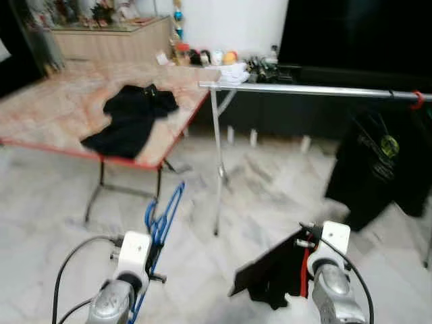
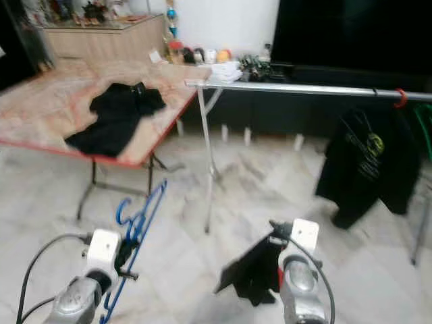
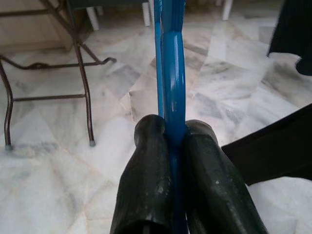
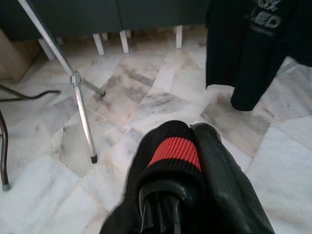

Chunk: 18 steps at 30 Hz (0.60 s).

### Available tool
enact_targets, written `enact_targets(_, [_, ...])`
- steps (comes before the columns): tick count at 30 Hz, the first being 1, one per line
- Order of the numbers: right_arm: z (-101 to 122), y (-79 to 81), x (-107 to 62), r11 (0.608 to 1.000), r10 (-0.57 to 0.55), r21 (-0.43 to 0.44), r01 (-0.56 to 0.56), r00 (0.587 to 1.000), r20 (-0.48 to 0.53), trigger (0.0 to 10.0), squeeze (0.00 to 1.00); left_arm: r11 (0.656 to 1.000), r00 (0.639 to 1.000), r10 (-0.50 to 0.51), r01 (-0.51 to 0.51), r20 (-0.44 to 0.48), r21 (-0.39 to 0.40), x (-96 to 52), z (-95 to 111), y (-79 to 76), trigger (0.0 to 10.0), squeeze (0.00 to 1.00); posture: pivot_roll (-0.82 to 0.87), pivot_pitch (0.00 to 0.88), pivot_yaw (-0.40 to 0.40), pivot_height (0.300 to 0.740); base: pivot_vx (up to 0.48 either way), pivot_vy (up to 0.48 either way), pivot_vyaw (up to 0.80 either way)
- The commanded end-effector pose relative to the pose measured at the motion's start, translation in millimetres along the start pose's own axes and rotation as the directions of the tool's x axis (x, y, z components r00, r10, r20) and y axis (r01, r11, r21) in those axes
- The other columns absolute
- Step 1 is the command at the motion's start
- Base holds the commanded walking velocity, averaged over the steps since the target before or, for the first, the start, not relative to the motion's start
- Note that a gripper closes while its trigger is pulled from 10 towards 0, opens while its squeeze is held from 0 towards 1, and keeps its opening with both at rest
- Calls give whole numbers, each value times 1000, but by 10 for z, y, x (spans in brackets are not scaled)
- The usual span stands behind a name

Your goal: Hang hanger

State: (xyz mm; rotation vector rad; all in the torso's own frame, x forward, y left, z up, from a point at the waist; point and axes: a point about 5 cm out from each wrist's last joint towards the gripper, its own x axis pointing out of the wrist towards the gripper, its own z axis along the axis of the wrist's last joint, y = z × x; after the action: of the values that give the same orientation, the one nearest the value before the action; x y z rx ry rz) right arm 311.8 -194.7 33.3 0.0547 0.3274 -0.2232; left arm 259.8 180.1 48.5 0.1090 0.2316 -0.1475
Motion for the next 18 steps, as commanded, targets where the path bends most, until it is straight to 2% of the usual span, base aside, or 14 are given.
enact_targets(1, [47, 5, 15, 1000, 4, -7, -4, 1000, 11, 10000, 0, 1000, 1000, 3, -3, 3, 1, 2, 14, 3, 10000, 0, 51, 32, 13, 740, 0, 0, -800])
enact_targets(7, [97, 43, 34, 1000, 17, -8, -17, 1000, 24, 10000, 0, 999, 999, -49, 49, -22, 1, -8, 3, -39, 10000, 0, 57, 35, 13, 740, 0, 0, 0])
enact_targets(13, [173, 115, 73, 997, 75, -33, -74, 997, 29, 10000, 0, 991, 990, -113, 119, -83, 65, -14, -39, -73, 10000, 0, 58, 34, 17, 740, 0, 0, 0])
enact_targets(16, [268, 185, 104, 977, 158, -152, -149, 986, 49, 10000, 0, 957, 957, -215, 246, -194, 152, -30, -106, -112, 10000, 0, 59, 35, 18, 740, 0, 0, 0])
enact_targets(17, [319, 240, 120, 952, 215, -232, -199, 975, 47, 10000, 0, 921, 926, -264, 325, -269, 215, -47, -150, -111, 10000, 0, 59, 35, 18, 740, 0, 0, 0])
enact_targets(18, [319, 240, 120, 952, 215, -232, -199, 975, 47, 10000, 0, 921, 926, -264, 325, -269, 215, -47, -150, -111, 10000, 0, 59, 35, 18, 740, 0, 0, 0])
